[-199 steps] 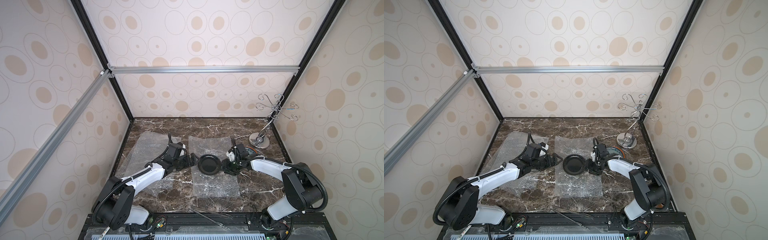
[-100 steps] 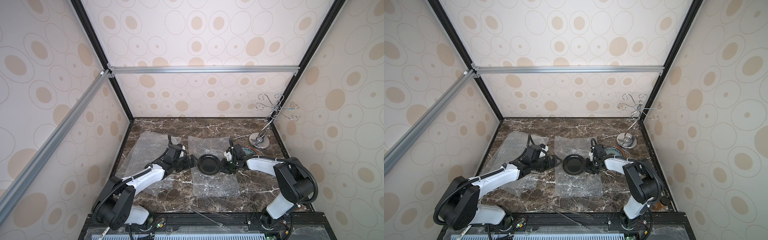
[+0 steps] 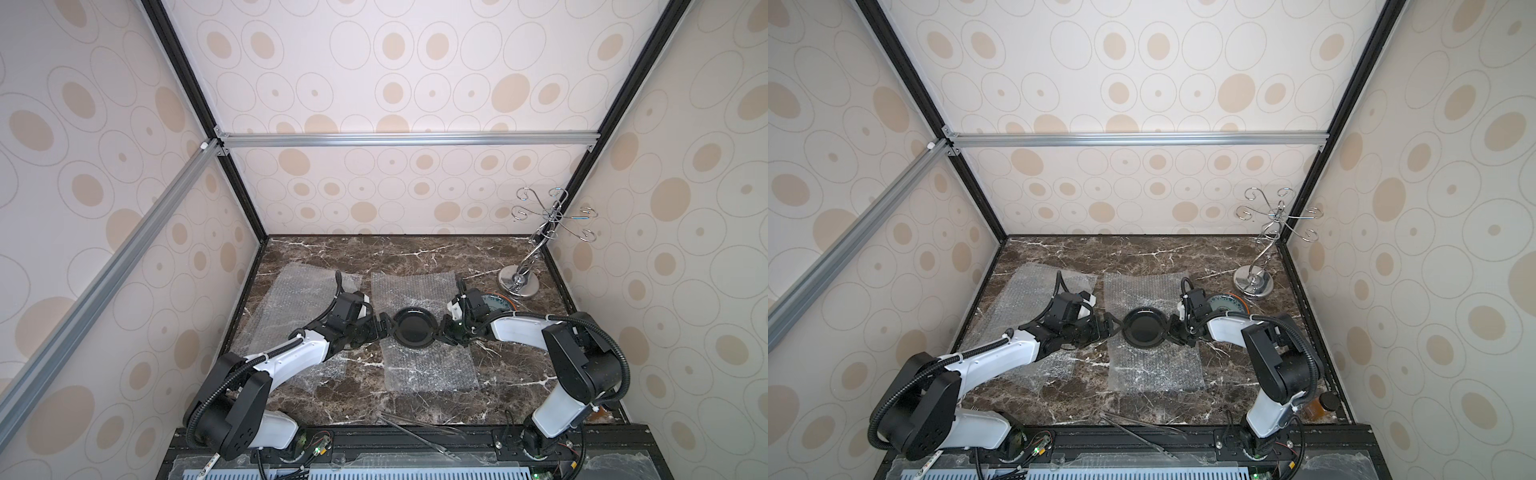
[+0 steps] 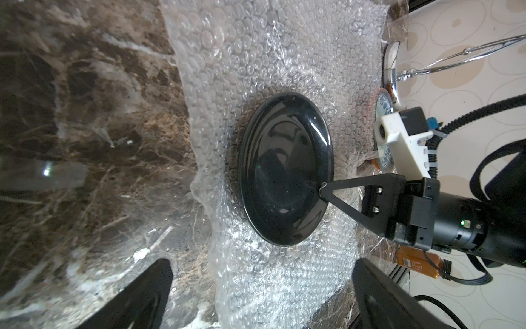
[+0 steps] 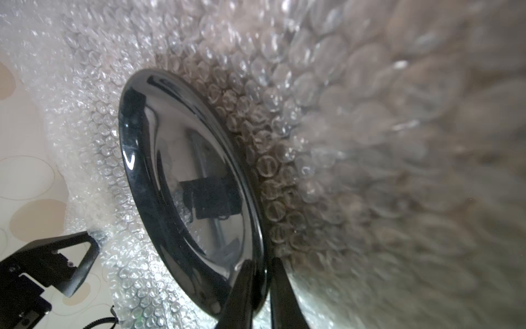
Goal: Unpack dinner plates from bubble wrap
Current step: Pick up the plate from the bubble wrap.
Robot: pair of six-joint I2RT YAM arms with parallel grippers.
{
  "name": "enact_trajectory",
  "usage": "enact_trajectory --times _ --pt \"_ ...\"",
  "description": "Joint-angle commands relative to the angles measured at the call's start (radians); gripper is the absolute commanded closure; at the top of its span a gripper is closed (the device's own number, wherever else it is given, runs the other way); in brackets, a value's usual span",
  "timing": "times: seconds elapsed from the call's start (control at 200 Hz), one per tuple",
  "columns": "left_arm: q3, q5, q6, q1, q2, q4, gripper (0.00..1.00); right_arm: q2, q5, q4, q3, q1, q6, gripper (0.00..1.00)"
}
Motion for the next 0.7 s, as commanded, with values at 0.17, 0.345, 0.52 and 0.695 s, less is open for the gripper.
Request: enact_trajectory --times 0.17,0.345,0.52,0.695 --pt "-0.006 0.008 -0.003 0.01 -0.005 0.022 0.0 -0.095 0.017 0.012 -0.026 0.008 0.05 0.89" --pt "-0.016 0.007 -0.003 0.01 -0.006 0.025 0.0 -0.138 0.025 0.042 -0.059 0.006 0.091 0.91" --pt "-0.024 0.008 -0.001 0.011 -0.012 0.025 0.0 -0.181 0.027 0.052 -0.083 -0.003 0.111 0.91" --pt "-0.025 0.009 0.001 0.01 -0.011 0.026 0.0 -0.247 0.018 0.04 -0.1 -0.035 0.121 0.92"
